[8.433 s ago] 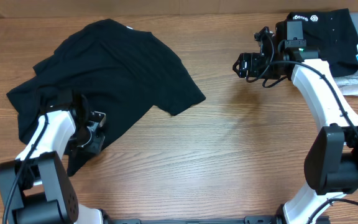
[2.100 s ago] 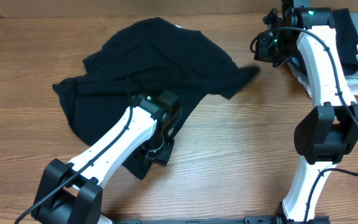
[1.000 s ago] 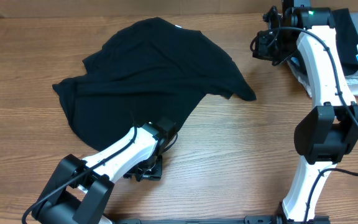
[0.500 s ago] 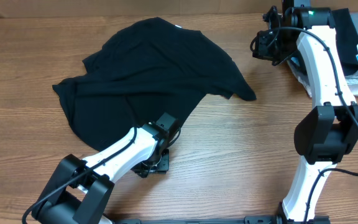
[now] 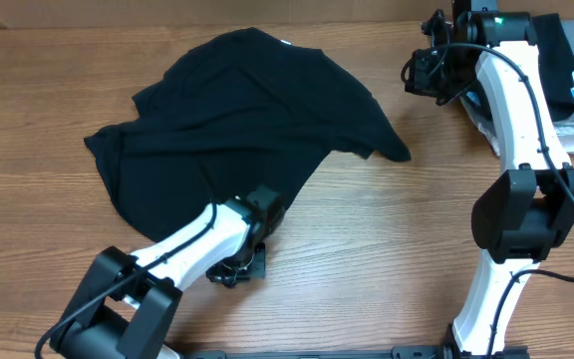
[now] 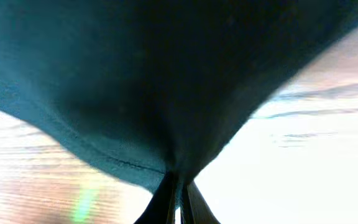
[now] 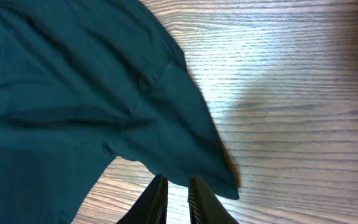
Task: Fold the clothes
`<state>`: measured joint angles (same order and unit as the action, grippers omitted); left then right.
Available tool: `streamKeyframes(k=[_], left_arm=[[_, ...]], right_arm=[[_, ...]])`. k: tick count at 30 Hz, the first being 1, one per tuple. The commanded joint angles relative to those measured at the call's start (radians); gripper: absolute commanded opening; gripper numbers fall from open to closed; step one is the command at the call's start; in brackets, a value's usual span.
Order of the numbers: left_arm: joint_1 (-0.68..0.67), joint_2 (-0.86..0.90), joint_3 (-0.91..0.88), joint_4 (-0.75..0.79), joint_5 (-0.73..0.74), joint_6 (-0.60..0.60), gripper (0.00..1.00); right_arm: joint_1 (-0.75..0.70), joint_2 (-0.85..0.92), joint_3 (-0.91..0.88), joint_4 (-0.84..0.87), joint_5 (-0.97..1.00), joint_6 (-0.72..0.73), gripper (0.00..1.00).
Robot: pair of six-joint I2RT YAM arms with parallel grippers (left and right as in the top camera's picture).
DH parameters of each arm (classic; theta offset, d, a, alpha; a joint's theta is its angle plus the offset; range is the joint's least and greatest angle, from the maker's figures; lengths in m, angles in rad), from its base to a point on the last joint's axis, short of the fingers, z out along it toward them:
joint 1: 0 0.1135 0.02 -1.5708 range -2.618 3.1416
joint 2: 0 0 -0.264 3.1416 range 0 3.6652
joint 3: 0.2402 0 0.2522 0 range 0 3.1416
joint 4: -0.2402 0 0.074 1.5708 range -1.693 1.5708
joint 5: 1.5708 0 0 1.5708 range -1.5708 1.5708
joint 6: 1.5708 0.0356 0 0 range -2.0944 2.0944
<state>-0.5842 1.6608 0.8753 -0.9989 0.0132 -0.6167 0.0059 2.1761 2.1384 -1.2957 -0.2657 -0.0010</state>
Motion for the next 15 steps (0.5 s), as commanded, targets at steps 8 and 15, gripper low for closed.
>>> streamKeyframes(k=[8, 15], left_arm=[[0.235, -0.006, 0.437, -0.202, 0.039, 0.282, 0.04], [0.443, 0.003, 0.433, -0.192, 0.035, 0.381, 0.04]], right_arm=[[-0.006, -0.008, 0.022, -0.026, -0.028, -0.006, 0.16], [-0.006, -0.008, 0.022, -0.037, -0.028, -0.006, 0.17]])
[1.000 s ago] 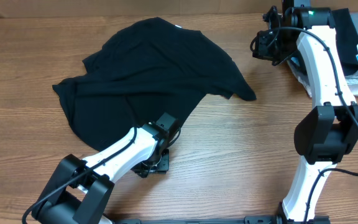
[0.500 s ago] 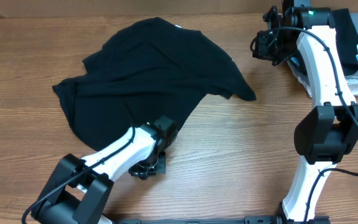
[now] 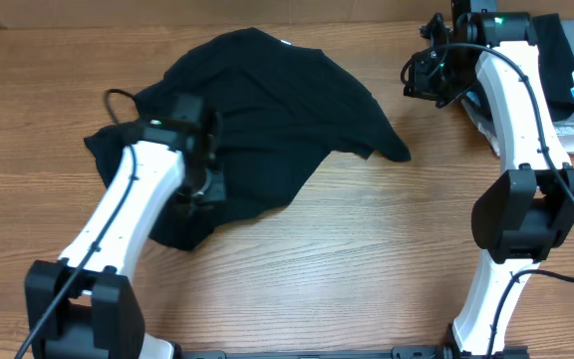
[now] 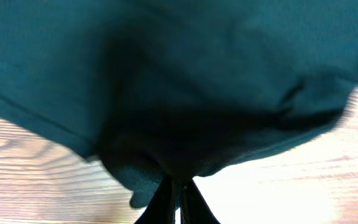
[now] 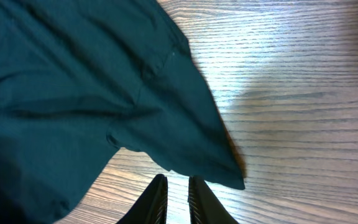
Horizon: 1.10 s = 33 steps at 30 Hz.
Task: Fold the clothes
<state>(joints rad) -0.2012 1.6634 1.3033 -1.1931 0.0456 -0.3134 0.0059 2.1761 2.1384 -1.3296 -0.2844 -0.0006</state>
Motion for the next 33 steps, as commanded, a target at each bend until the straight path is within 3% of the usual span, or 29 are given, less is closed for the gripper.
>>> streamKeyframes(k=[1, 7, 12, 14, 22, 33], left_arm=[[0.071, 0.001, 0.005, 0.006, 0.003, 0.083, 0.04], [0.089, 0.001, 0.006, 0.012, 0.003, 0.104, 0.04], [0.077, 0.001, 0.005, 0.014, 0.007, 0.120, 0.04], [0.072, 0.001, 0.005, 0.020, 0.007, 0.120, 0.04], [0.071, 0.001, 0.006, 0.023, 0.007, 0.127, 0.04], [0.071, 0.001, 0.005, 0.023, 0.007, 0.127, 0.04]], right_arm=[[-0.006, -0.008, 0.022, -0.005, -0.009, -0.006, 0.17], [-0.006, -0.006, 0.000, 0.000, -0.015, -0.002, 0.17], [-0.005, -0.006, -0.121, 0.062, -0.031, 0.021, 0.17], [-0.005, -0.006, -0.185, 0.082, -0.010, 0.027, 0.29], [-0.007, -0.006, -0.367, 0.187, 0.077, 0.031, 0.45], [-0.007, -0.006, -0.528, 0.354, 0.108, 0.031, 0.49]])
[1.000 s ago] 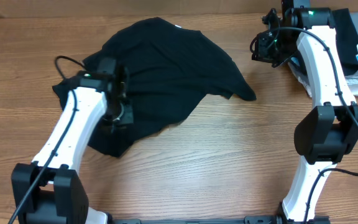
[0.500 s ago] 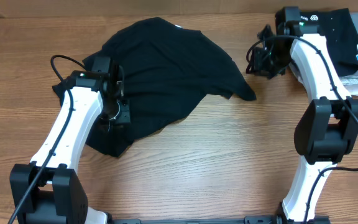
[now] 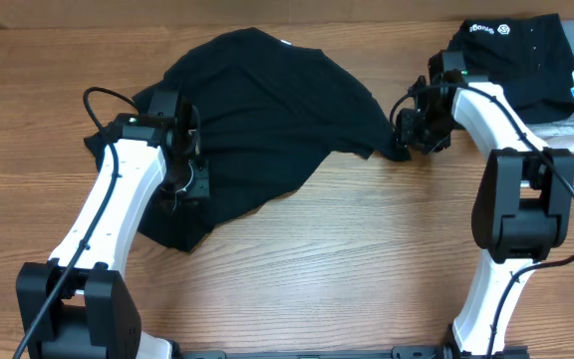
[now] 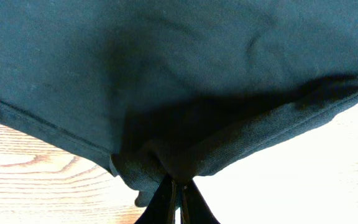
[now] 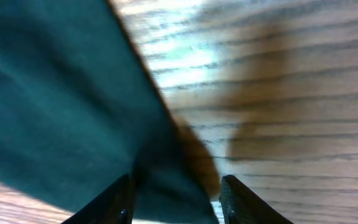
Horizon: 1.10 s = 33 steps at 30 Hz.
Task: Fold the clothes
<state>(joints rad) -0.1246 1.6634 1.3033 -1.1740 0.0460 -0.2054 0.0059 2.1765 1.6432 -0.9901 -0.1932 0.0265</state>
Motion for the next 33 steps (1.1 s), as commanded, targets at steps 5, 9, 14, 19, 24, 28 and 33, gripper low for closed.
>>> streamKeyframes(k=[5, 9, 14, 19, 24, 28, 33], left_arm=[[-0.006, 0.001, 0.005, 0.003, 0.007, 0.019, 0.04], [-0.006, 0.001, 0.007, 0.005, 0.006, 0.019, 0.04], [0.011, 0.000, 0.078, -0.015, 0.004, 0.019, 0.04], [0.032, -0.004, 0.316, -0.102, -0.073, 0.036, 0.04], [0.036, -0.004, 0.559, -0.163, -0.175, 0.053, 0.04], [0.048, -0.004, 0.725, -0.195, -0.252, 0.058, 0.04], [0.087, -0.004, 0.873, -0.223, -0.292, 0.095, 0.04]], right_arm=[[-0.007, -0.006, -0.067, 0.020, 0.005, 0.005, 0.32], [-0.007, -0.007, -0.061, 0.021, -0.063, 0.005, 0.04], [-0.020, -0.023, 0.027, -0.039, -0.126, 0.024, 0.04], [-0.044, -0.101, 0.242, -0.194, -0.149, 0.023, 0.04], [-0.056, -0.167, 0.481, -0.327, -0.124, 0.023, 0.04], [-0.072, -0.201, 0.653, -0.415, -0.105, 0.023, 0.04], [-0.106, -0.223, 0.833, -0.530, -0.104, 0.023, 0.04]])
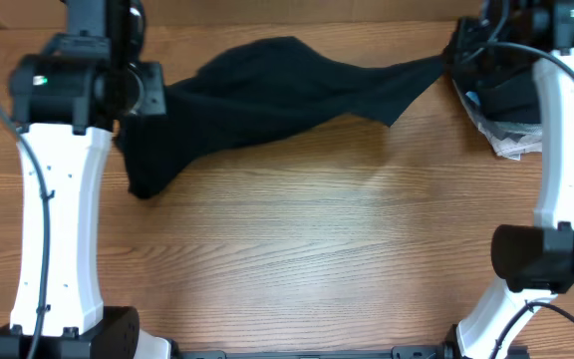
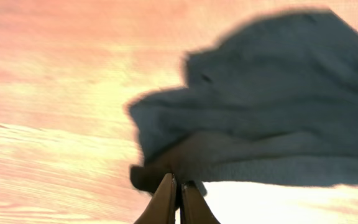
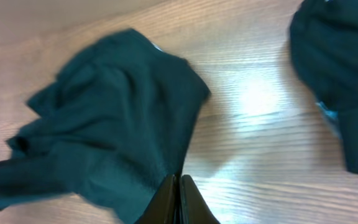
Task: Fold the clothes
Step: 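Lift the shirt with both grippers and stretch it toward the far edge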
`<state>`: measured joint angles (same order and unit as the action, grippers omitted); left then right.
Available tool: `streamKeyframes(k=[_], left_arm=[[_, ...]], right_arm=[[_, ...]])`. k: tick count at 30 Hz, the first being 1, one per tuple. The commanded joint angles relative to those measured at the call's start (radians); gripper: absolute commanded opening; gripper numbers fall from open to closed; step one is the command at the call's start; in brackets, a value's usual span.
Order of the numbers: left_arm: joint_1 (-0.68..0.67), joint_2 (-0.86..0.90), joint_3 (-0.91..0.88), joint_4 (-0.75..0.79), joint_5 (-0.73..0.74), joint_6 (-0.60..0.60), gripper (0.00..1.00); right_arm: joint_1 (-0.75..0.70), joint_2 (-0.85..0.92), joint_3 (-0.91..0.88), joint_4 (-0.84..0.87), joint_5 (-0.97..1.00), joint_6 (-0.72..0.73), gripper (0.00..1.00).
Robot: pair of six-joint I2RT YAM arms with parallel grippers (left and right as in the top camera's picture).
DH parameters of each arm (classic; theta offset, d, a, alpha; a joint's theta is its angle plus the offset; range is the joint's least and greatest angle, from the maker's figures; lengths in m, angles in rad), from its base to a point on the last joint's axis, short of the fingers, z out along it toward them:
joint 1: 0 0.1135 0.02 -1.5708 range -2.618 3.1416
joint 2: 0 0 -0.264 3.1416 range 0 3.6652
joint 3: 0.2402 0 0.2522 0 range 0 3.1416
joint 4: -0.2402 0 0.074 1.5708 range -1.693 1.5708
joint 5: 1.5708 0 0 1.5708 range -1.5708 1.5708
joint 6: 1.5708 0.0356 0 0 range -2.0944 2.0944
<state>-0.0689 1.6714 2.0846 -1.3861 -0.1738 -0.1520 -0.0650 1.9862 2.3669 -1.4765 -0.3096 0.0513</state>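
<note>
A black shirt (image 1: 267, 90) hangs stretched between my two raised grippers across the far half of the table. My left gripper (image 1: 145, 92) is shut on its left edge, and a loose end droops below it. My right gripper (image 1: 453, 58) is shut on the right corner. The left wrist view shows the left gripper (image 2: 179, 183) pinching dark cloth (image 2: 260, 124) with the wood far below. Seen from the right wrist, the right gripper (image 3: 179, 182) is closed on bunched fabric (image 3: 117, 124).
A stack of folded dark clothes (image 1: 501, 100) lies at the far right, under the right arm, and shows again in the right wrist view as folded clothes (image 3: 337, 68). The wooden table (image 1: 317, 249) stretches toward the front.
The right gripper, open at the shirt's right corner on the table, is now shut on it. Both grippers are higher and farther apart, and the shirt has gone from lying crumpled to hanging stretched.
First my left gripper held the shirt's hem near the table's front while the right hovered by the folded stack. The left then held the hem over at the left side. The right came to the right corner with jaws apart. Now both hold the shirt up, spread wide.
</note>
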Motion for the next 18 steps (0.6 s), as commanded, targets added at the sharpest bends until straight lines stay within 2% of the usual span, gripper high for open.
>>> streamKeyframes(k=[1, 10, 18], left_arm=[[0.043, -0.012, 0.124, -0.017, -0.079, 0.045, 0.04], [0.157, -0.012, 0.357, -0.044, -0.107, 0.074, 0.04], [0.176, -0.012, 0.510, -0.039, -0.108, 0.097, 0.04]], right_arm=[[-0.040, -0.036, 0.131, -0.056, 0.013, -0.002, 0.04], [-0.061, -0.108, 0.373, -0.165, 0.012, -0.002, 0.04], [-0.061, -0.187, 0.456, -0.176, 0.012, -0.001, 0.04]])
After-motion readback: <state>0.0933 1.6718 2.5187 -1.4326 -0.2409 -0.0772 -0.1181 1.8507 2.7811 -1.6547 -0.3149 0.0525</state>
